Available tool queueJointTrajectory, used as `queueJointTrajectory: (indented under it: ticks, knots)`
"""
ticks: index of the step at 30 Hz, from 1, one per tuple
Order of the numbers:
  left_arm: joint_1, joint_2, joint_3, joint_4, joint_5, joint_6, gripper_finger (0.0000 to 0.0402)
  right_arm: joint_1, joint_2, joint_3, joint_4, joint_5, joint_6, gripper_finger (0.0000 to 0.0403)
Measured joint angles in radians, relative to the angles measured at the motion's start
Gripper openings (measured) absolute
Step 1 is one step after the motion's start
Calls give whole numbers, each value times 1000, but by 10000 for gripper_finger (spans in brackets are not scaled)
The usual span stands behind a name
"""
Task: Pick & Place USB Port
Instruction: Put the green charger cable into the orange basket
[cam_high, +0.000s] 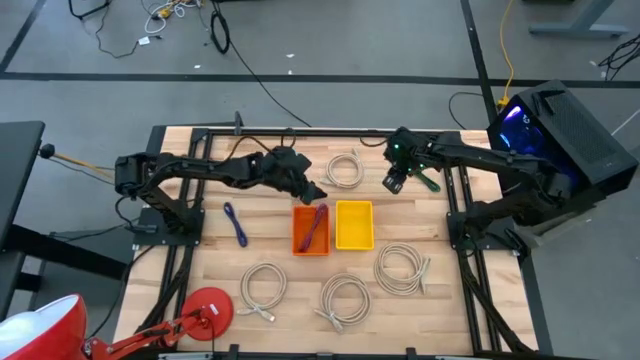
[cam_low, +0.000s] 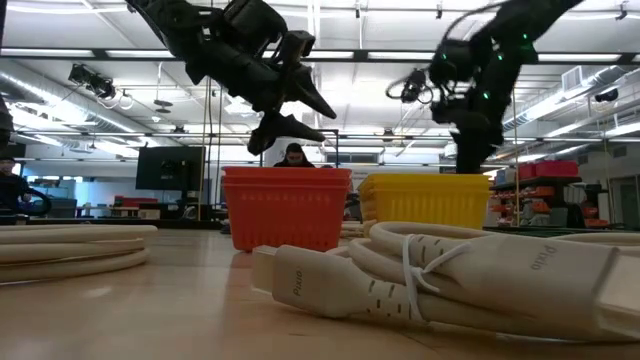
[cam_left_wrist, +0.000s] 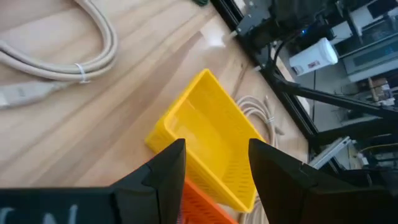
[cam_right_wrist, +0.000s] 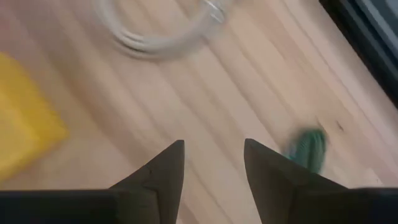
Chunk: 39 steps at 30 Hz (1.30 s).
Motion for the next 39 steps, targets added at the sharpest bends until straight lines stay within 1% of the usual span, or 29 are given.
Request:
queueJointTrajectory:
  ticks: [2,5,9,13,19,24,32,39]
  knots:
    - [8,-2,0,4,7,3,182,-63,-1,-26,-1,-1,-11,168]
    - [13,-2,0,2,26,4,182,-151,-10,-56,-5,-64,-26,168]
    - [14,-2,0,2,32,9,182,-215,-17,-86,-7,-102,-49,168]
    - [14,-2,0,2,32,10,182,-239,-17,-134,-2,-104,-84,168]
    - [15,-2,0,8,32,5,182,-267,-16,-209,17,-106,-96,168]
    - [15,-2,0,31,32,-2,182,-292,-16,-206,26,-78,-108,168]
    - [13,-2,0,32,32,-2,182,-361,-16,-204,27,-72,-136,168]
    - [13,-2,0,35,39,-2,182,-360,-16,-204,27,-87,-114,168]
